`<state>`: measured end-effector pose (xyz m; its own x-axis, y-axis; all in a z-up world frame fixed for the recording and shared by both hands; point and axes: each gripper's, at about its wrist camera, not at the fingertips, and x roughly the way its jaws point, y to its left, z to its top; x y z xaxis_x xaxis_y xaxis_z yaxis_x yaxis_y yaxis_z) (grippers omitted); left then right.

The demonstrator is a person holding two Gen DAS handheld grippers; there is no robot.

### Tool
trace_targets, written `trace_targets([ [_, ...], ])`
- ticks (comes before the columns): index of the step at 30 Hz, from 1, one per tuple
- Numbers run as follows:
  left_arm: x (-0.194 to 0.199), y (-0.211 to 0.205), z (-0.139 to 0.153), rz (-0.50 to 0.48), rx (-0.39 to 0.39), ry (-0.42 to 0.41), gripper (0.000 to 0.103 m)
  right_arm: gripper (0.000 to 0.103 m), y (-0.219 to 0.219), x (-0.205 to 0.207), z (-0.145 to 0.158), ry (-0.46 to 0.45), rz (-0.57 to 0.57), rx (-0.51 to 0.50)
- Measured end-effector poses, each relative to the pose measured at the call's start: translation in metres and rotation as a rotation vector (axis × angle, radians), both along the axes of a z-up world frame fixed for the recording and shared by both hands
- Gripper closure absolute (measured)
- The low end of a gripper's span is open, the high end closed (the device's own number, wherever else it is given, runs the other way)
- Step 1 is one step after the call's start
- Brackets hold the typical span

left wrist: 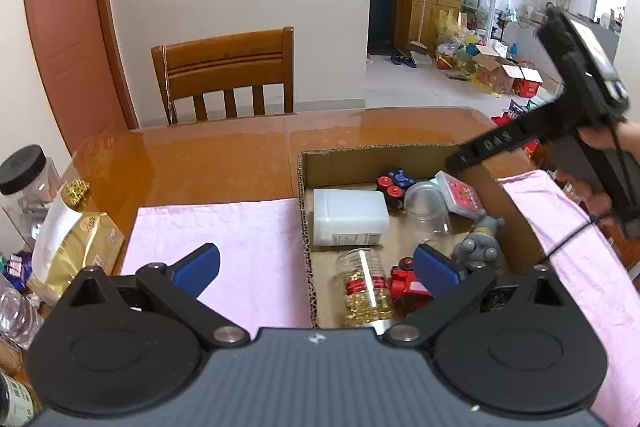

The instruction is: Organize rigid objects

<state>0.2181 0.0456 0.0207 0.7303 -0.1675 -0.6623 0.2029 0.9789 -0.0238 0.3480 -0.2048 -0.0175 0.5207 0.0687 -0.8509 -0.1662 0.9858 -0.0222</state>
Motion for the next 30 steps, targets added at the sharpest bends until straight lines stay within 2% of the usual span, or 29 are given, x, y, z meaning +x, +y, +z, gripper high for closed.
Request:
trace_targets([
  [6, 0.002, -0.01, 0.007, 0.032, 0.034, 0.052, 0.001, 0.0, 0.001, -0.037, 0.013, 0.061, -0.051, -0.03],
  [13, -0.008, -0.026, 0.003, 0.04, 0.091, 0.12, 0.001, 0.0, 0.013, -0.106, 0.001, 0.125, -0.154, -0.05],
  [16, -0.014, -0.029, -0.001, 0.049, 0.091, 0.164, 0.001, 0.0, 0.018, -0.135, 0.001, 0.136, -0.193, -0.055],
  [22, -0.026, -0.03, 0.004, 0.052, 0.06, 0.198, 0.001, 0.0, 0.027, -0.171, 0.016, 0.118, -0.251, -0.032],
  [30, -0.032, -0.032, 0.016, 0.068, 0.074, 0.184, 0.001, 0.0, 0.025, -0.186, 0.041, 0.054, -0.295, -0.008],
])
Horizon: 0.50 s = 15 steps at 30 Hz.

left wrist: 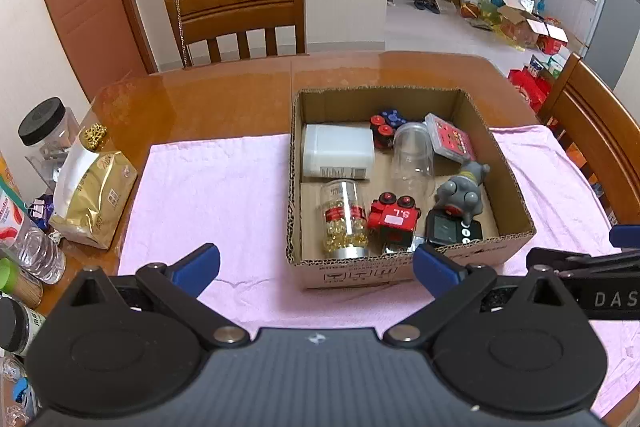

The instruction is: Organize rigid objects

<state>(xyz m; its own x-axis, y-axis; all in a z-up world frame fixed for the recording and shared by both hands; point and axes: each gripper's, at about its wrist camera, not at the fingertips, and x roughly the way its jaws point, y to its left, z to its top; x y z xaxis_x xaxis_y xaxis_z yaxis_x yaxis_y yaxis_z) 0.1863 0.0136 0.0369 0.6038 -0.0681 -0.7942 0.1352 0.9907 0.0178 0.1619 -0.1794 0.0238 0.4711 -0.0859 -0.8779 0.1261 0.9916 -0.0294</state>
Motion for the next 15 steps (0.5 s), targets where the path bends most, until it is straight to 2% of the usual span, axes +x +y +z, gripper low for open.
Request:
trace_targets([
  [15, -0.0017, -0.002, 0.006, 0.005, 0.004, -0.009, 0.001, 0.0, 0.0043, -0.0033, 0.0073, -0.024, 0.006, 0.002],
])
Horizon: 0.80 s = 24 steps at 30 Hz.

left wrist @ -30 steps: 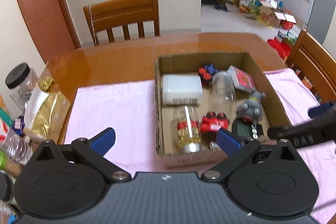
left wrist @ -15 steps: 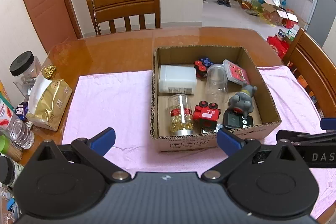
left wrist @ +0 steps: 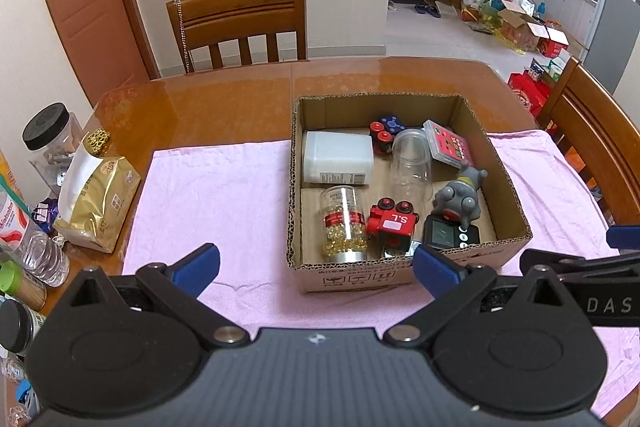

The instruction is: Organize rigid objects

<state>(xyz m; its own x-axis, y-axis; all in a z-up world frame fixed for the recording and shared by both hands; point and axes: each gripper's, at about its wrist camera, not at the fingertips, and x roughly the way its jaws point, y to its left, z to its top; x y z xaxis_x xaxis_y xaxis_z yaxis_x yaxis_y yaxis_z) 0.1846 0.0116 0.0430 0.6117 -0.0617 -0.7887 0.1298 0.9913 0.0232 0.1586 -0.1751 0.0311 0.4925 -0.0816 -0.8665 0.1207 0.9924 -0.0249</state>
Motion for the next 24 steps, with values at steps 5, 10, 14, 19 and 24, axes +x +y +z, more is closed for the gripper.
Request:
trace_targets([
  [5, -0.0003, 0.0003, 0.0007, 0.006, 0.005, -0.002, 0.001, 0.0, 0.0, 0.0004, 0.0012, -0.005, 0.0, -0.004],
  [10, -0.0003, 0.001, 0.001, 0.014, 0.007, 0.0, 0.001, 0.0, 0.0, 0.0007, 0.0016, -0.005, 0.003, -0.005],
  [14, -0.0008, 0.0005, 0.0013, 0.012, 0.01, 0.0, 0.001, 0.0, 0.0003, 0.0007, 0.0021, -0.007, 0.003, -0.007],
  [19, -0.0009, -0.0001, 0.0015, 0.012, 0.009, 0.001, 0.001, 0.0, 0.0008, 0.0008, 0.003, -0.007, 0.003, -0.008],
  [24, -0.0011, -0.0005, 0.0009, 0.012, 0.01, 0.002, 0.001, 0.0, 0.001, 0.0003, 0.0034, -0.011, 0.004, -0.011],
])
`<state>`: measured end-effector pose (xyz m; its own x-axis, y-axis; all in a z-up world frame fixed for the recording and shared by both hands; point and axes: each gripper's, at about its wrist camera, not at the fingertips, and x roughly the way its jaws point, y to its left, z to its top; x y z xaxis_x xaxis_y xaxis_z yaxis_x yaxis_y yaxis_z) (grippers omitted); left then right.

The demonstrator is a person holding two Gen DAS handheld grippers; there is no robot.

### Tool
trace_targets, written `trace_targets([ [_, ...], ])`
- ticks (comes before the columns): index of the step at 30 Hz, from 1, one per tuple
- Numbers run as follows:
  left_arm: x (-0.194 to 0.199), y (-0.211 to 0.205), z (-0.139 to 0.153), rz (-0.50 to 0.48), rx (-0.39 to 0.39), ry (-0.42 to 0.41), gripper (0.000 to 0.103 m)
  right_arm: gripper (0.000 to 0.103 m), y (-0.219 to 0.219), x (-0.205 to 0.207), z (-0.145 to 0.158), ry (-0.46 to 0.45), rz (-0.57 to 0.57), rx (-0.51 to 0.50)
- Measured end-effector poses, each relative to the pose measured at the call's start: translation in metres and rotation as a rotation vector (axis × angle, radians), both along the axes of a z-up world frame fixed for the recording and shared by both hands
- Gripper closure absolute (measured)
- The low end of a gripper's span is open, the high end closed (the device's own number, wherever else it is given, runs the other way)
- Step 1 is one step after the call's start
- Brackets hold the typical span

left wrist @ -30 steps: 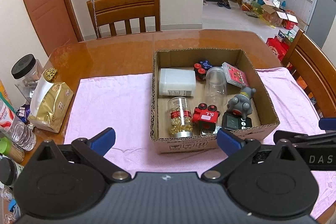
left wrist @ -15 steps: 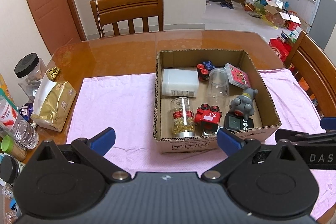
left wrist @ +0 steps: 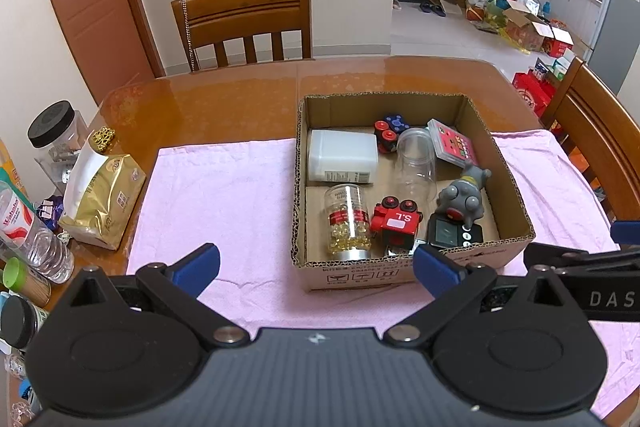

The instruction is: Organize rigid objects

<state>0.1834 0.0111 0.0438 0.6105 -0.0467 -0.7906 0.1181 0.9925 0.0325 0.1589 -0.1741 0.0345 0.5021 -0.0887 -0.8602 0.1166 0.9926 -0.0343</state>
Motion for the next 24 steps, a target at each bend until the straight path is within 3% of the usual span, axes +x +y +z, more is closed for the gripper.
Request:
trace_targets([
  [24, -0.0048, -0.0088, 0.0057, 0.043, 0.01, -0.008, 0.001, 0.0, -0.0059, 0.0024, 0.0033, -0.009, 0.047, -0.001],
])
